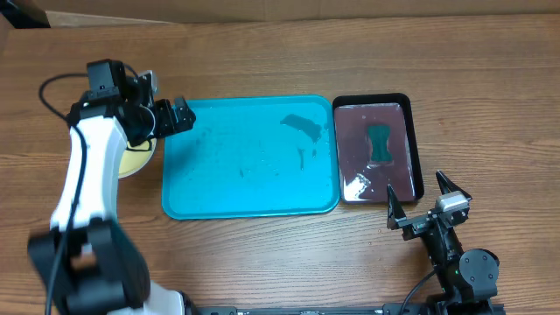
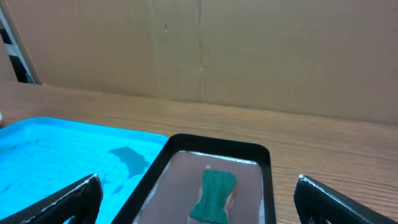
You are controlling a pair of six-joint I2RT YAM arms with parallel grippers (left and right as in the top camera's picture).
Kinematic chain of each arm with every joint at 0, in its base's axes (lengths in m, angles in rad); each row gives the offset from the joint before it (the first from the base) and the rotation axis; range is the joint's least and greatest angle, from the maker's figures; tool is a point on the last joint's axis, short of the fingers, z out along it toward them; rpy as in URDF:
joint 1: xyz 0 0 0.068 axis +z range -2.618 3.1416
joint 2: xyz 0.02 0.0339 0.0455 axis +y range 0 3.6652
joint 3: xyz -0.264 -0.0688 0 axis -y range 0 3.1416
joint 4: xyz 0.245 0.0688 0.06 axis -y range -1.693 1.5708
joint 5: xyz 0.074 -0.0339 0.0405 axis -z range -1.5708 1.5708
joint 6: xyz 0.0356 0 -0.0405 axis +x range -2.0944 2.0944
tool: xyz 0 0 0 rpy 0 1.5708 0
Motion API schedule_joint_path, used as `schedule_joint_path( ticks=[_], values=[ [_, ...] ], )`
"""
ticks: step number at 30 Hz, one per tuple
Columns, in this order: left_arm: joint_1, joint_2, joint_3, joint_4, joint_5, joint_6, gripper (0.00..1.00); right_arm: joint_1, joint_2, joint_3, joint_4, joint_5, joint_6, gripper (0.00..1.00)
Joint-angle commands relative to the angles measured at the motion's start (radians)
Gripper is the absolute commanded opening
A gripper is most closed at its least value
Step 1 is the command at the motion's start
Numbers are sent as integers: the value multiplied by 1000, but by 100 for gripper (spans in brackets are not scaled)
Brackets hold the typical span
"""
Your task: Clean dirty plates on tray and stack at the side
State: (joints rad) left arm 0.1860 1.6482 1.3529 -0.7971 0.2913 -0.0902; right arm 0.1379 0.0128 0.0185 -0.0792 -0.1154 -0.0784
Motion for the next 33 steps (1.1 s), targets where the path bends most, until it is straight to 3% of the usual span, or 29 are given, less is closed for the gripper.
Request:
schedule_joint_path(
  ticks=[1, 12, 21, 28, 33],
  values=[
    [-51, -252, 11, 1, -74, 31, 100, -3, -10, -11, 5, 9, 2, 100],
    [-81, -739, -14, -11, -95, 32, 100, -3, -10, -11, 5, 9, 2, 100],
    [-81, -1109, -340, -1, -109, 39, 100, -3, -10, -11, 5, 9, 2, 100],
    [-81, -1390, -566, 247, -162, 38, 100, -3, -10, -11, 5, 9, 2, 100],
    [-81, -1545, -740, 586, -161, -4, 100, -3, -10, -11, 6, 9, 2, 100]
  ],
)
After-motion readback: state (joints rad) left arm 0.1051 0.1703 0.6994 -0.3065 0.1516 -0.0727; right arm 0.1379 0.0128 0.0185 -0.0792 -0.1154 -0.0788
